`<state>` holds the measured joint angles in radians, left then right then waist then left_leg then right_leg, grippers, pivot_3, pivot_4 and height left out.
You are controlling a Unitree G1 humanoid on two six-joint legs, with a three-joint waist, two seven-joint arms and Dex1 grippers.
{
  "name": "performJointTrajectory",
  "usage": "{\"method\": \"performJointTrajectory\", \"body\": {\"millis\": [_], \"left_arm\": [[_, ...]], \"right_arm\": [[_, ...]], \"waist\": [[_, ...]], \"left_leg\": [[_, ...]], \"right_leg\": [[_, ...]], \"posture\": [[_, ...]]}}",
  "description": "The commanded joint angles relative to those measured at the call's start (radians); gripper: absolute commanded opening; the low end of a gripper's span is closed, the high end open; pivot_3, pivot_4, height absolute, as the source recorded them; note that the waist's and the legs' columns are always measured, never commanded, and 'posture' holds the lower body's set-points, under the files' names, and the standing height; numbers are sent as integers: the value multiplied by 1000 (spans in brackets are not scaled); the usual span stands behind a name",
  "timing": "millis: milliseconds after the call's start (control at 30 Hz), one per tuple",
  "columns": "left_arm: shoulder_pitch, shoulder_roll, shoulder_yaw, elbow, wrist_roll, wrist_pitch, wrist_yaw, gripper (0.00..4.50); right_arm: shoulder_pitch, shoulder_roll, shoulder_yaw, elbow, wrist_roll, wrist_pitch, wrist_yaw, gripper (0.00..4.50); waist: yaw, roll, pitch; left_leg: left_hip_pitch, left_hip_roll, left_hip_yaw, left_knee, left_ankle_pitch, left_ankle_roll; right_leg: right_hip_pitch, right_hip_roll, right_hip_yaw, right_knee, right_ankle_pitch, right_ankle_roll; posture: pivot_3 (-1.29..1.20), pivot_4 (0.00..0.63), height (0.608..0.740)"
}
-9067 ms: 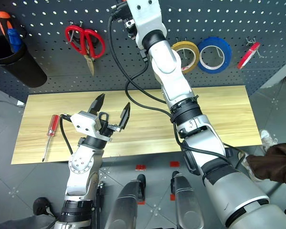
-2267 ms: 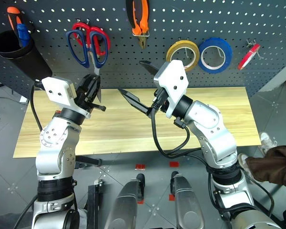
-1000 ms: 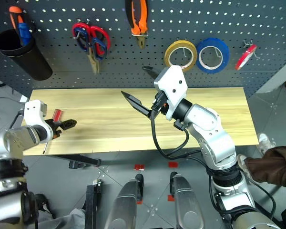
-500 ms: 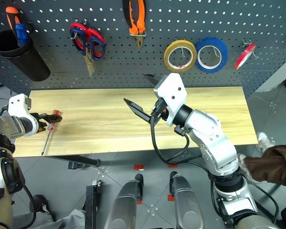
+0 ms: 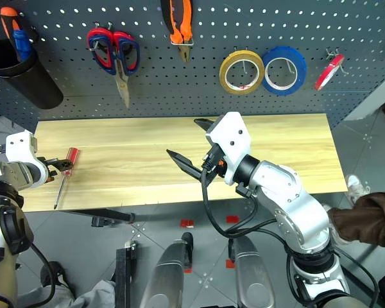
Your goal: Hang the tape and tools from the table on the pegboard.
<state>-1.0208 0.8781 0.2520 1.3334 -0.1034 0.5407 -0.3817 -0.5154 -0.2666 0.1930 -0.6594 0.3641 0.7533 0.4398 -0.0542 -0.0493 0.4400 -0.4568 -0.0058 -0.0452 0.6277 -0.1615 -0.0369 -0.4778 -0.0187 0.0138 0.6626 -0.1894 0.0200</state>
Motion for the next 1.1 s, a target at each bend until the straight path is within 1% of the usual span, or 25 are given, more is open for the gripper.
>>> {"method": "performJointTrajectory", "body": {"millis": [33,233,333,433,733,833,1000,1100], "left_arm": [[16,-2,25,9,3,-34,14,3894],[37,-25,43,19,11,-50,41,3894],[47,-36,44,20,20,-65,59,3894],[47,-42,43,21,32,-82,71,3894],[23,-46,52,22,46,-101,94,3894],[20,-50,47,21,50,-90,77,3302],[31,-52,47,21,50,-80,59,1818],[45,-45,53,20,44,-75,50,942]], "right_arm": [[24,-2,-27,-105,47,56,-31,4500],[30,-7,-60,-172,97,150,-71,4500],[35,-10,-78,-206,126,199,-93,4500],[49,-12,-90,-244,157,246,-116,4500],[63,-12,-101,-284,205,306,-162,4500],[60,-12,-99,-283,209,307,-172,4500],[53,-17,-97,-273,208,303,-180,4500],[54,-25,-101,-269,208,299,-183,4500]], "waist": [[-1,0,3],[-4,1,16],[-8,0,24],[-11,3,32],[-31,6,41],[-34,6,41],[-35,6,42],[-36,6,44]], "left_leg": [[0,0,0,0,0,0],[-1,0,2,-3,0,0],[-4,0,3,-3,0,0],[-4,1,4,-4,0,0],[-6,1,8,-6,0,0],[-6,2,10,-9,0,0],[-4,2,17,-18,0,-1],[-4,2,19,-19,0,-1]], "right_leg": [[0,0,0,0,0,0],[-2,-1,1,-1,-1,-2],[-5,-1,1,-1,-1,-2],[-7,-1,1,-1,-1,-2],[-12,-3,2,-1,-1,-2],[-14,-3,2,-2,-1,-2],[-16,-3,2,-5,-2,-2],[-16,-4,3,-7,-2,-2]], "posture": [[-128,555,740],[-151,584,740],[-166,601,740],[-177,614,740],[-177,622,740],[-178,622,740],[-182,626,740],[-180,626,740]]}}
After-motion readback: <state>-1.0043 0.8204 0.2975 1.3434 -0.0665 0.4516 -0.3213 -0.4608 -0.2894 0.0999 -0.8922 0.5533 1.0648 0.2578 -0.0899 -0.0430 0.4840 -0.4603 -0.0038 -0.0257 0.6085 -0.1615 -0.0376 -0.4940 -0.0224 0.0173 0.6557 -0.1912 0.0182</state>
